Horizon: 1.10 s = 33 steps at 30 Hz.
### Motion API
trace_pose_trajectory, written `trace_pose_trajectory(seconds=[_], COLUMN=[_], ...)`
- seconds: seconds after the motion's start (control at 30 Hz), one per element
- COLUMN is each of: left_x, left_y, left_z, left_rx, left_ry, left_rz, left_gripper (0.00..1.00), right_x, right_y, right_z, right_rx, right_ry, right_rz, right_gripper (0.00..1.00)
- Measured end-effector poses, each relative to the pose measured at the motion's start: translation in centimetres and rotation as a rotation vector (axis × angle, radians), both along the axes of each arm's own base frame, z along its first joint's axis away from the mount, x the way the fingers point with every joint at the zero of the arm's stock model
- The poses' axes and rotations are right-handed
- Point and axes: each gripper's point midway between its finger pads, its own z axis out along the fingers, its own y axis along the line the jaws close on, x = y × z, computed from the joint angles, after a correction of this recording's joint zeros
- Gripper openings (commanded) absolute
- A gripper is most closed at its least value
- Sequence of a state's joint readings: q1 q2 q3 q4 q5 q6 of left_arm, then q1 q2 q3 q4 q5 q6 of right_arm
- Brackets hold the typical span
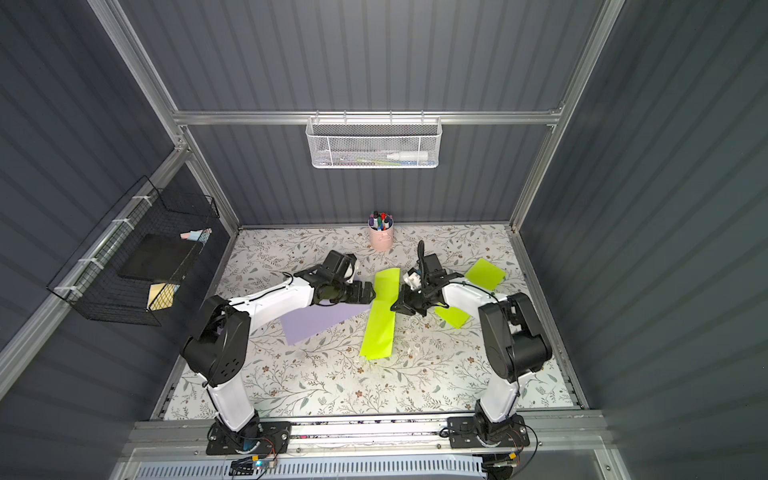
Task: Fold the rectangular paper in half along the long edge
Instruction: Pick up the paper from the center of the board, then place the paper on the paper.
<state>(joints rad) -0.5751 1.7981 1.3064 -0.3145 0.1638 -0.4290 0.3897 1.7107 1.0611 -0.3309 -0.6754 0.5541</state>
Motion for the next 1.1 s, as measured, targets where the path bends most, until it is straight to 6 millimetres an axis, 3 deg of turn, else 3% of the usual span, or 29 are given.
trace_pose_trajectory(seconds=[0.1,0.17,0.27,0.4,0.53,0.6,0.73,0.9,1.03,1.1], left_x=[1.5,1.8,2.0,2.3,2.1,2.1,2.1,2.1,1.6,1.5], left_y=[0.5,1.4,2.6,3.5,3.4,3.1,2.7,2.8,3.2,3.7], left_z=[6.5,10.3,12.9,11.8,9.0,8.1,7.0,6.9,5.8,5.1], left_rx=[-0.068,-0.111,-0.139,-0.127,-0.106,-0.104,-0.105,-0.103,-0.089,-0.074], left_ry=[-0.133,-0.208,-0.264,-0.247,-0.187,-0.165,-0.136,-0.134,-0.118,-0.104], left_rz=[0.031,0.051,0.075,0.094,0.083,0.074,0.058,0.059,0.064,0.076], left_gripper=[0.99,0.99,0.99,0.99,0.99,0.99,0.99,0.99,0.99,0.99], right_x=[1.1,2.0,2.9,3.1,3.0,2.9,2.1,1.6,1.3,1.1], right_y=[-2.1,-4.5,-9.1,-15.8,-20.9,-22.0,-22.2,-23.3,-24.6,-25.0], right_z=[3.3,5.5,7.9,7.8,4.0,1.3,-3.5,-5.2,-5.5,-5.3], right_rx=[0.015,0.016,0.012,-0.011,-0.005,0.008,0.015,-0.023,-0.084,-0.11], right_ry=[-0.076,-0.133,-0.203,-0.219,-0.13,-0.063,0.055,0.095,0.105,0.11], right_rz=[-0.064,-0.134,-0.261,-0.448,-0.607,-0.645,-0.672,-0.72,-0.764,-0.769], right_gripper=[0.0,0.0,0.0,0.0,0.0,0.0,0.0,0.0,0.4,0.46])
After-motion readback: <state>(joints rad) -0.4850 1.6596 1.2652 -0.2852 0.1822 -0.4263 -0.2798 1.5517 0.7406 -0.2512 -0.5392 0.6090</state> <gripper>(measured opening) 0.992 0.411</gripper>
